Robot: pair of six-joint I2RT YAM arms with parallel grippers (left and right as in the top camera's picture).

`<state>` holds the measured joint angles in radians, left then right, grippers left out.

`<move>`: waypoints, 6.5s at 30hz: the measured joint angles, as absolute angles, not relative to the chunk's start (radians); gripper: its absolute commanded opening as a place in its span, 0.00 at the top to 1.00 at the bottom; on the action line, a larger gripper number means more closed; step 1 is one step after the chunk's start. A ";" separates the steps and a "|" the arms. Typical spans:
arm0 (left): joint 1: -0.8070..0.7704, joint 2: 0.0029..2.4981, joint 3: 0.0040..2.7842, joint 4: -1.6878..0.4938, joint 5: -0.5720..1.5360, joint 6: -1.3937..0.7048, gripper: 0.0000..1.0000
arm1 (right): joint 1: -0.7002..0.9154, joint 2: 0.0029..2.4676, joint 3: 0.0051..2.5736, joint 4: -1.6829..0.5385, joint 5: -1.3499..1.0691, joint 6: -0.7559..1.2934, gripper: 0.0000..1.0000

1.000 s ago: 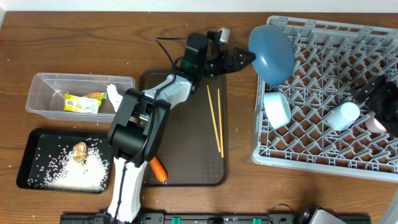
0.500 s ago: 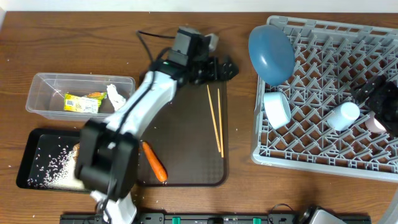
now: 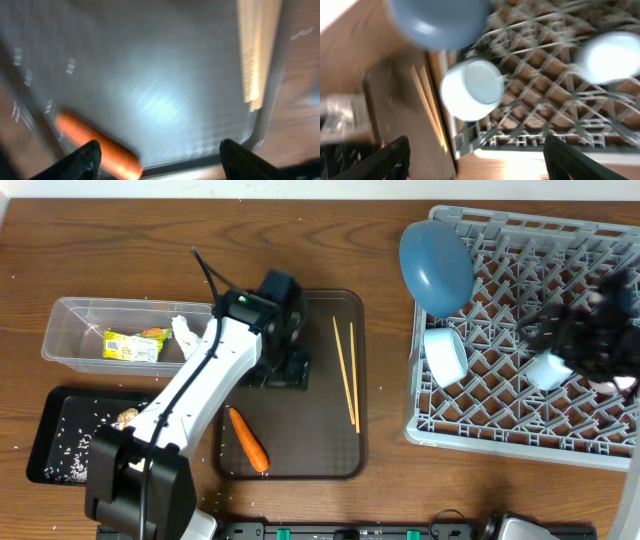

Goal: Sort waste into correct bins and load items into the dishwasher rack
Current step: 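Grasp the carrot with the left gripper and drop it on the black tray, then grasp one wooden chopstick with the right gripper and lift it, then insert the chopstick into the rack with the right gripper and release, then grasp the second chopstick from the brown tray with the right gripper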

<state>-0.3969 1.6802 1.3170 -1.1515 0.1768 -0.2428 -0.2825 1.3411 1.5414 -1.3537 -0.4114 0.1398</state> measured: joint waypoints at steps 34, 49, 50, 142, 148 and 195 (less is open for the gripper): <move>-0.303 1.389 0.730 -0.950 0.086 -0.681 0.86 | -0.140 1.341 1.541 -1.346 -0.344 0.112 0.18; 0.330 1.004 0.762 -1.010 -0.158 -0.682 0.86 | -0.140 1.341 1.541 -1.346 -0.344 0.112 0.17; 0.365 1.012 0.756 -0.991 -0.165 -0.682 0.86 | -0.140 1.341 1.541 -1.347 -0.344 0.112 0.17; 0.292 0.999 1.259 -1.208 0.316 0.009 0.02 | -0.024 1.389 1.470 -1.180 0.094 0.292 0.99; 0.292 0.999 1.259 -1.208 0.316 0.009 0.02 | -0.077 1.558 1.443 -1.143 0.158 0.241 0.99; 0.292 0.999 1.259 -1.208 0.316 0.009 0.03 | 0.691 1.898 1.489 -0.986 0.084 0.531 0.62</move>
<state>0.2924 0.9989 1.2591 -1.2079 0.3157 0.0090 0.6907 1.8980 1.4891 -0.9863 0.0841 0.5312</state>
